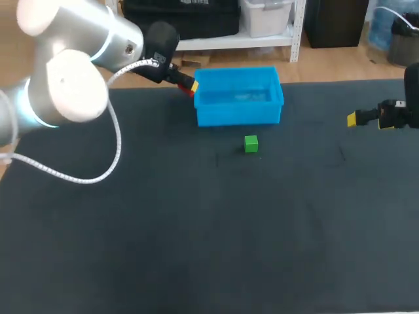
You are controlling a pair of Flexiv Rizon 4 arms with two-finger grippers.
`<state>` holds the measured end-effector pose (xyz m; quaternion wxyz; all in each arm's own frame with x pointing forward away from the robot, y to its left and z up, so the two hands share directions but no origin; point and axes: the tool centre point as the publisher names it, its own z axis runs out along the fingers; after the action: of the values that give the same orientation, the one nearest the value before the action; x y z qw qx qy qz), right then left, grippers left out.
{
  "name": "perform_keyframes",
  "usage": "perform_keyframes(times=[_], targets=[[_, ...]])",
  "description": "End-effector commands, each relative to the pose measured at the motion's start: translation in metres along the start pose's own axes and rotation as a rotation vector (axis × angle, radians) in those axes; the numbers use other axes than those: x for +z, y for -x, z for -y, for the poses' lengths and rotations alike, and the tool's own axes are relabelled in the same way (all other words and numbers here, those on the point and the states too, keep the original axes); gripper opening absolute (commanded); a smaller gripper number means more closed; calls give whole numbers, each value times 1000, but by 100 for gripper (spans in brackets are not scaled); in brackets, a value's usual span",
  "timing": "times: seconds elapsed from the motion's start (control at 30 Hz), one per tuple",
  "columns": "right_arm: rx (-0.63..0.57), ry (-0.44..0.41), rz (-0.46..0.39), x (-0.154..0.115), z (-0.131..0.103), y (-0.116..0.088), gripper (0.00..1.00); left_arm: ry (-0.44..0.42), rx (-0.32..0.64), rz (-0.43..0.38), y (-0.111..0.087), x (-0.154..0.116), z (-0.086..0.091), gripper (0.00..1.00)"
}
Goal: Use the left arm to pick the red cube and place it into the blue plastic box first, then use the right arm to grasp the green cube and put it into the same blue plastic box after the first action is fully finished.
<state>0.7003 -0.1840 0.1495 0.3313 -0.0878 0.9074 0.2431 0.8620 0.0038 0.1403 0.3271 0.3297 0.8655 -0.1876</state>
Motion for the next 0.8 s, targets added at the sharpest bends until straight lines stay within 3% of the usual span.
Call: perform_keyframes(times=[0.03, 0.8], targets=[[-1, 2, -1, 0, 1, 0, 100, -16, 4, -21, 22, 42, -15, 0], [-1, 2, -1, 0, 1, 0, 100, -61, -5, -74, 52, 115, -17, 0]])
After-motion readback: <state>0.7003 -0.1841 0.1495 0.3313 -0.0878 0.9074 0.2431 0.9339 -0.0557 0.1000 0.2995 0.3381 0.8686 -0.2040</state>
